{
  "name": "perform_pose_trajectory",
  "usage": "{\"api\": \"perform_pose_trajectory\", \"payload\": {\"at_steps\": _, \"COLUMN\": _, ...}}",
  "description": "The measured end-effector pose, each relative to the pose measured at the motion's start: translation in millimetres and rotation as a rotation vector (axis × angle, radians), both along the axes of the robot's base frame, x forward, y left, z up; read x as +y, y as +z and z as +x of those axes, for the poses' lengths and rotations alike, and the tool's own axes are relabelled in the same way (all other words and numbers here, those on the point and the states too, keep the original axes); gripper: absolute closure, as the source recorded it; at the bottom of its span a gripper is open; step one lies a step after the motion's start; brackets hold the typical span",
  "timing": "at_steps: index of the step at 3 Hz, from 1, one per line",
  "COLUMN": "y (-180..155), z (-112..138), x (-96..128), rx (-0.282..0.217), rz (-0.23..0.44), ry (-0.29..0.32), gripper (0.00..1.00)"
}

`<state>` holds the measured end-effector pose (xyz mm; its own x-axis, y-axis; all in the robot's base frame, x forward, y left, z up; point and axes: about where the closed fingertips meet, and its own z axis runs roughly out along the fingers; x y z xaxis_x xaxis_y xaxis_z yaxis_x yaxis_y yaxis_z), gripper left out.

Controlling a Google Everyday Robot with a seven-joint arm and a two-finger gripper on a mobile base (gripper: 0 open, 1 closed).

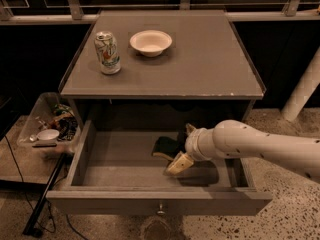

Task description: Pick sponge from top drawer and place on counter

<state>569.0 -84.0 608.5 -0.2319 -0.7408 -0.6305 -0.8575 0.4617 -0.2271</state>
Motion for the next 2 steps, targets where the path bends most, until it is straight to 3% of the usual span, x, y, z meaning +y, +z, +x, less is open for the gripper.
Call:
{"api": "perform_pose_trajectory", "payload": {"at_steps": 1, "y": -8.2, "z": 7.0, "x": 1.4, "rx": 0.008, "rz": 0.003, "ry": -0.004, "gripper": 0.0}}
{"api": "perform_pose_trajectory", "payload": {"at_steps": 2, "y": -8.3, "z": 7.0, "x": 1.4, "rx": 0.008, "rz": 0.003, "ry": -0.004, "gripper": 0.18}}
